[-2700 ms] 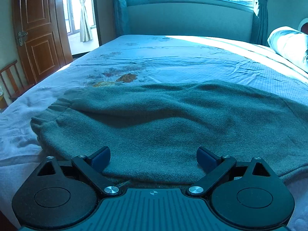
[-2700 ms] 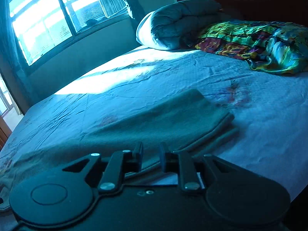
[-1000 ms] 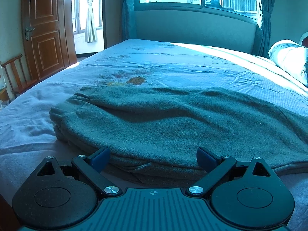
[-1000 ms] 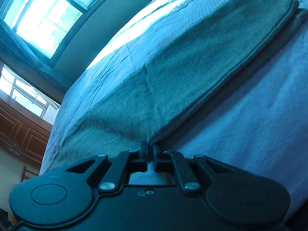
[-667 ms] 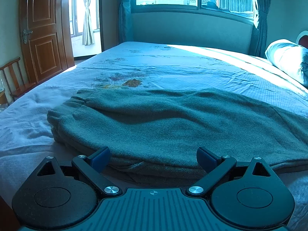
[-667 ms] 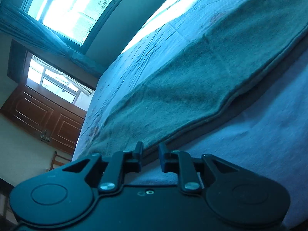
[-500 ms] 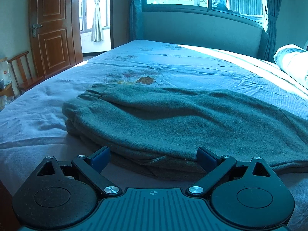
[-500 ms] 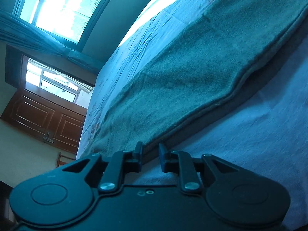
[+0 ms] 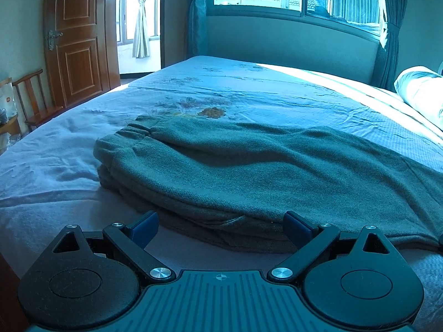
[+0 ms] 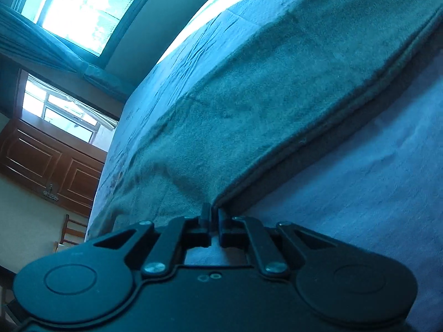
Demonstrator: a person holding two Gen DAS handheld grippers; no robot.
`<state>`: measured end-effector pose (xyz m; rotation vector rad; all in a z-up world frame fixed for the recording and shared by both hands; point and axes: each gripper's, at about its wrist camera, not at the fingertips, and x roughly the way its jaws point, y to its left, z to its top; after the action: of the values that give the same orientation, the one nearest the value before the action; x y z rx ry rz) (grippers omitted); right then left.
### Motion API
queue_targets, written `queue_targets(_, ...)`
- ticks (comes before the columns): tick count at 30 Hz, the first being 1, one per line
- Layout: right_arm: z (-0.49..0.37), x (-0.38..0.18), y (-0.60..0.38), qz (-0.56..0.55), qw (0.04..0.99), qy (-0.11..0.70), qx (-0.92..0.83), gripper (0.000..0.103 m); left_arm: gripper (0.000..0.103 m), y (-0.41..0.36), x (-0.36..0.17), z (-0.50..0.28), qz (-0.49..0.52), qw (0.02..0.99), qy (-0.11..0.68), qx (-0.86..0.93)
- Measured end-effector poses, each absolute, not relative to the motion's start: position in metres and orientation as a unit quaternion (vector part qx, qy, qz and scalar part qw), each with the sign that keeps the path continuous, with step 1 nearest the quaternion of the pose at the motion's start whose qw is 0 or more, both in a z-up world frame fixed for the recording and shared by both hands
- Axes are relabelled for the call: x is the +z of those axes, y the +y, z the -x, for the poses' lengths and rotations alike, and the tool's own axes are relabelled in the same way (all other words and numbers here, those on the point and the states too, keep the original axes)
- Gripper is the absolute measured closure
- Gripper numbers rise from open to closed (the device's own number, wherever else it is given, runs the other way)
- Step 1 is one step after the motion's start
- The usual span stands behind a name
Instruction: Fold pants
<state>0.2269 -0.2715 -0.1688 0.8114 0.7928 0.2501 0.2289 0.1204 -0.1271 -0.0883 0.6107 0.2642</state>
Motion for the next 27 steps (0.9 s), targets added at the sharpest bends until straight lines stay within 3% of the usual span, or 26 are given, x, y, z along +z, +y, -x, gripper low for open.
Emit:
queue_targets(2, -0.216, -0.157, -0.279, -0.370, 0.850, 0.356, 0.114, 0.098, 0.007, 0.118, -0.125, -0.231, 0.041, 0.945, 0.299, 0.128)
queue_targets(8, -0.192, -0.131, -0.370, -0.380, 0.881, 0.279, 0.035, 0.098, 0.007, 0.097, -0.115, -0.247, 0.033, 0.950, 0.291, 0.108)
queue_targets(15, -0.160, -0.146, -0.512, -0.464, 0.850, 0.211, -0.133, 0.095, 0.007, 0.059, -0.122, -0.264, 0.003, 0.949, 0.305, 0.078)
queue_targets(25, -0.175, -0.175, -0.551, -0.486, 0.831, 0.215, -0.165, 0.097, 0.007, 0.045, -0.126, -0.272, -0.019, 0.945, 0.319, 0.073)
queue_targets(27, -0.179, -0.175, -0.553, -0.488, 0.829, 0.221, -0.162, 0.103, 0.007, 0.044, -0.126, -0.274, -0.027, 0.944, 0.320, 0.076)
